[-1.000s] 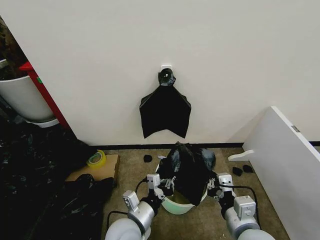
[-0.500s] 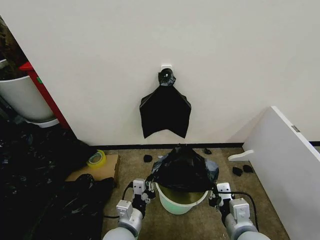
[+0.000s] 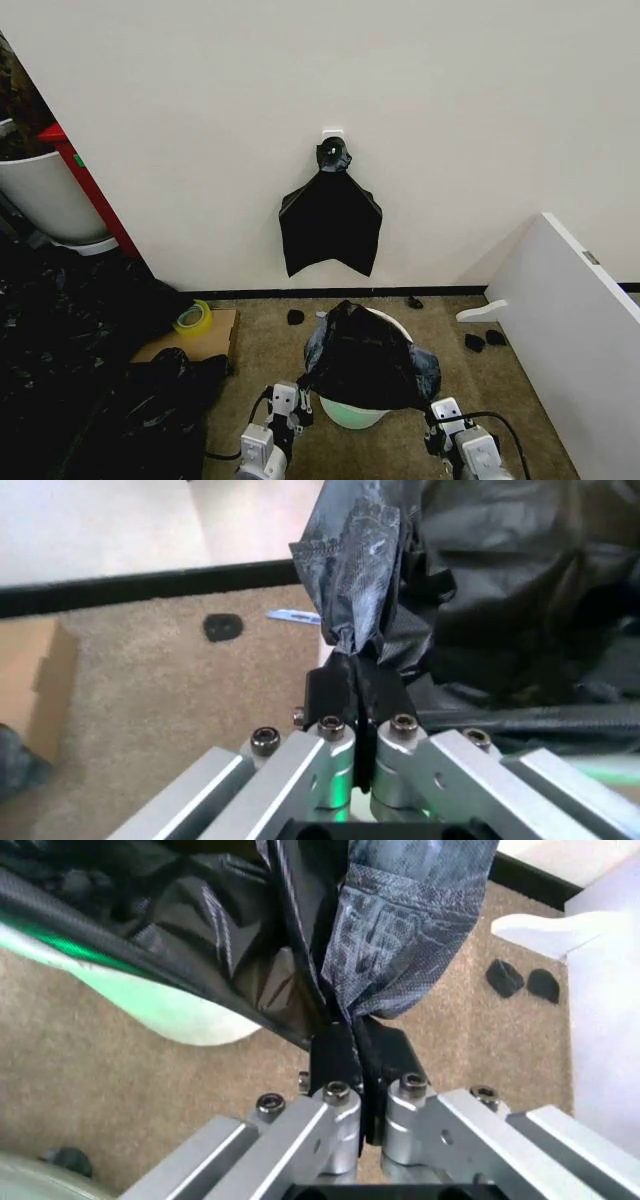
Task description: Place the garbage bag over the trash bin.
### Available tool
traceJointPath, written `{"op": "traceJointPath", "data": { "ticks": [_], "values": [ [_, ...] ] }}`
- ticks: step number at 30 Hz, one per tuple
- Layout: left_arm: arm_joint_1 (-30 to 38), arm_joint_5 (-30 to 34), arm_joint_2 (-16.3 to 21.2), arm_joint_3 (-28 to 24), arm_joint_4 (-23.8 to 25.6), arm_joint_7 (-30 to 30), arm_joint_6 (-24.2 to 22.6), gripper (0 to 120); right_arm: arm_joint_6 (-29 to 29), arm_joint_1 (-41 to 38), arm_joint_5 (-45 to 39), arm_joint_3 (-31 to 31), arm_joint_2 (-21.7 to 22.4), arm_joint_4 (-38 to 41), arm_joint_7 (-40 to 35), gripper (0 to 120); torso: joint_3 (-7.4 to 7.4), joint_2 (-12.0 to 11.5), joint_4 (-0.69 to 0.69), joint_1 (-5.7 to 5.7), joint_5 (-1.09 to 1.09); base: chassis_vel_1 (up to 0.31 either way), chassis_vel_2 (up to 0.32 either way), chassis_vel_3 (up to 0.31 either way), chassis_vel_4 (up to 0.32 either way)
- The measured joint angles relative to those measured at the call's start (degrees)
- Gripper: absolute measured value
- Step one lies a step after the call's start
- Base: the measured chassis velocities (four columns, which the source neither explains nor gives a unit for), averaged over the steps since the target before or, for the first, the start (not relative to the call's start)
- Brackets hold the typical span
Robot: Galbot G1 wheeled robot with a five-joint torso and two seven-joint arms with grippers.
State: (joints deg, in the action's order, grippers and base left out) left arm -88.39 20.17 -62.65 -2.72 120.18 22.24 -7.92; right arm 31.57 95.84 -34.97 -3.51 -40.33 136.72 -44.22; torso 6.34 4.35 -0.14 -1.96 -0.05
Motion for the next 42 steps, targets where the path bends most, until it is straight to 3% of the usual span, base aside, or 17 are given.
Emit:
{"op": "traceJointPath", "data": {
  "ticks": [6,18,27,42],
  "values": [
    [-1.6,-6.5,0.7,0.2,-0.6,2.6,-2.6,0,3.4,-0.6,-0.2,0.3,0.3,-0.8,-0.6,0,0.01,0.0,0.01,0.0,0.03,0.0,0.0,0.0,0.0],
    [-2.8,-8.8,0.4,0.0,-0.5,4.4,-6.0,0,6.0,1.7,3.6,1.0,0.1,-2.3,-0.9,0,0.01,0.0,0.0,0.0,0.01,0.0,0.0,0.0,0.0],
    [1.2,-4.9,-1.4,1.4,-3.1,5.4,-10.3,0,2.3,-1.5,10.0,0.8,-1.1,-11.6,4.1,0,0.01,0.0,0.01,0.0,0.01,0.0,0.0,0.0,0.0],
    [5.1,-2.7,-2.8,-0.5,-6.3,5.6,-12.6,0,-2.9,-2.6,15.2,0.3,-4.6,-16.7,8.0,0,0.01,0.0,0.0,0.0,0.01,0.0,0.0,0.0,0.0]
  ]
}}
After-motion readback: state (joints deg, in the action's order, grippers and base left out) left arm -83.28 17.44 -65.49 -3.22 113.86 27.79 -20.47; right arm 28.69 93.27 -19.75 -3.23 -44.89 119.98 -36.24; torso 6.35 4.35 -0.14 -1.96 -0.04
